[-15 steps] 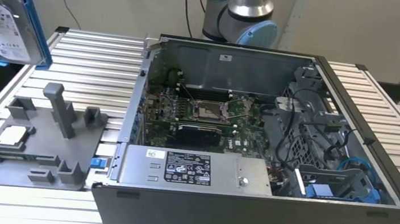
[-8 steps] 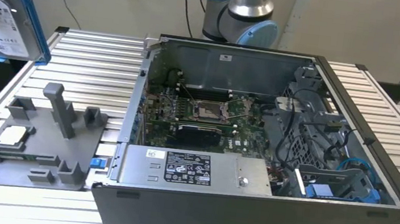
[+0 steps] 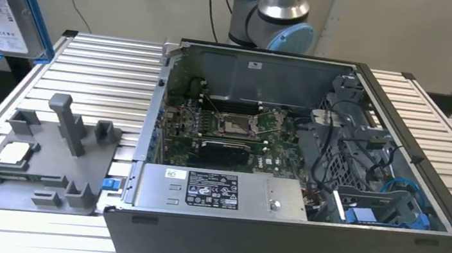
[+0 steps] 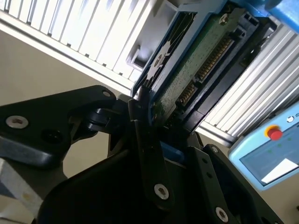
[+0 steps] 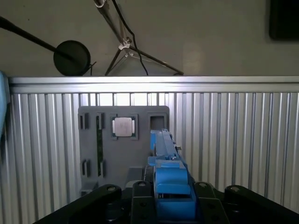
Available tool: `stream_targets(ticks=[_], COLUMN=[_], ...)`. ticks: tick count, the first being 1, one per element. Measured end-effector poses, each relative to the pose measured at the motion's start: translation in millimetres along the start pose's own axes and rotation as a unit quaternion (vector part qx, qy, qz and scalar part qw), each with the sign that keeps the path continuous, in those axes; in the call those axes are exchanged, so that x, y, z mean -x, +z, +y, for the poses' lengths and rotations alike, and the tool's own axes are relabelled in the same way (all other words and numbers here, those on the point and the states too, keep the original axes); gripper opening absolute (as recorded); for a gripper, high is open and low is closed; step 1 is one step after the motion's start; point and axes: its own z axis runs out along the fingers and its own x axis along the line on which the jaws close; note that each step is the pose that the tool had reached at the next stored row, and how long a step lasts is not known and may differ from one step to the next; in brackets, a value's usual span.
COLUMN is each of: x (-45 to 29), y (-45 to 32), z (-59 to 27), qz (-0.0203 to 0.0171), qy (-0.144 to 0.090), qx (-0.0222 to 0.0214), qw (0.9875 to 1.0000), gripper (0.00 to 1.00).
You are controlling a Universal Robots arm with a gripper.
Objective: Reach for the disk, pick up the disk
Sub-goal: 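Pick up the disk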
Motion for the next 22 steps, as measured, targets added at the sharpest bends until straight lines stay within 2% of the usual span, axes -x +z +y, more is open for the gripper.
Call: stream_targets(ticks=[9,22], x=[0.2,0.4], y=[-18.8,-53.3], z=[-0.4,-1.3], qz=[0.0000,0.0000], qy=[0.000,0.000], qx=[0.0000,0.0001], qw=[1.0000,1.0000], gripper=[0.00,0.00])
